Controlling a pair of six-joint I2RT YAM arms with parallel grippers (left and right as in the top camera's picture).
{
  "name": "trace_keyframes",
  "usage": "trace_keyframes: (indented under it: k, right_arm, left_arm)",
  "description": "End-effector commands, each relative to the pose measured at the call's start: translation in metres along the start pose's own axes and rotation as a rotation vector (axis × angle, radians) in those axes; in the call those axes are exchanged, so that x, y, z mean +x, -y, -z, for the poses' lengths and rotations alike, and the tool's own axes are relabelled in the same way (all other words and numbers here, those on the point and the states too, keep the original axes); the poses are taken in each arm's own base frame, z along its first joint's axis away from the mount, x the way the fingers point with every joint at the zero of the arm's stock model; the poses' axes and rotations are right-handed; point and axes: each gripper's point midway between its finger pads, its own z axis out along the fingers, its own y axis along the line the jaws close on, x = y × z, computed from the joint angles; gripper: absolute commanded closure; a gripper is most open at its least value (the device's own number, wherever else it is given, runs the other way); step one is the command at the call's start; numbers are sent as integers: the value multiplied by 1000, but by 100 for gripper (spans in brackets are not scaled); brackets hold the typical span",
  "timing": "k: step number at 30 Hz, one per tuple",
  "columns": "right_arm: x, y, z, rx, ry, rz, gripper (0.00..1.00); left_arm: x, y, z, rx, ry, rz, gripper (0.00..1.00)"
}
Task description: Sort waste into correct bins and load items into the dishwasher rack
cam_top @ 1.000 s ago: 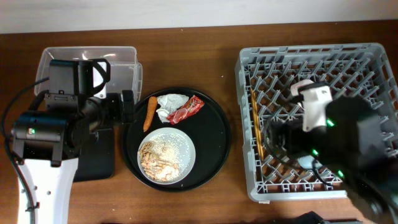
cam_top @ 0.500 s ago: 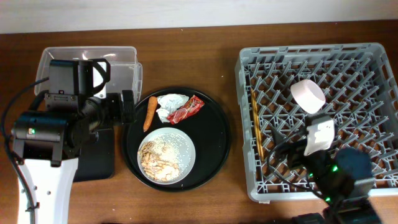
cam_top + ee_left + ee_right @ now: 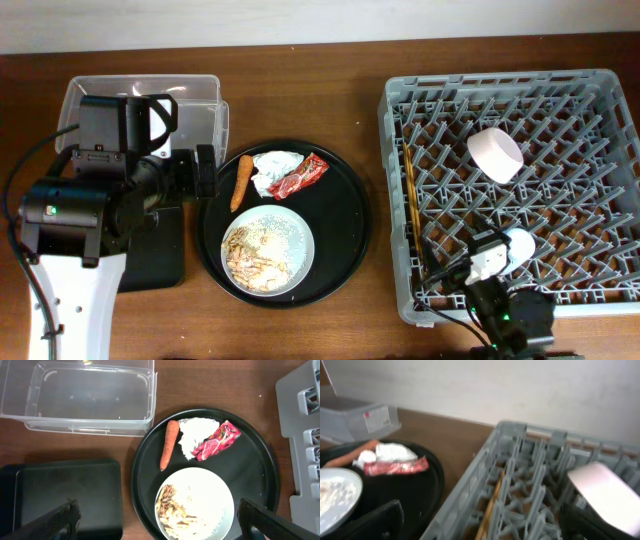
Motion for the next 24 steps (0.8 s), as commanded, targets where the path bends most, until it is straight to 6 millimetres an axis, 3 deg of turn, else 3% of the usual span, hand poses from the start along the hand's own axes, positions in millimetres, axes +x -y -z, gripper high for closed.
trace_keyframes:
  k: [1, 20, 23, 24]
  right_arm:
    - [-1, 1, -4, 3, 67, 22, 2]
    - [4, 1, -5, 1, 47, 16, 2]
    - [4, 1, -5, 1, 47, 16, 2]
    - [4, 1, -5, 1, 47, 16, 2]
  left_arm:
    - [-3, -1, 2, -10, 11, 10, 1]
    - [-3, -1, 2, -10, 12, 10, 1]
    - [-2, 18, 3, 98, -1, 39, 1]
    - [-10, 25, 4, 141, 30, 37, 1]
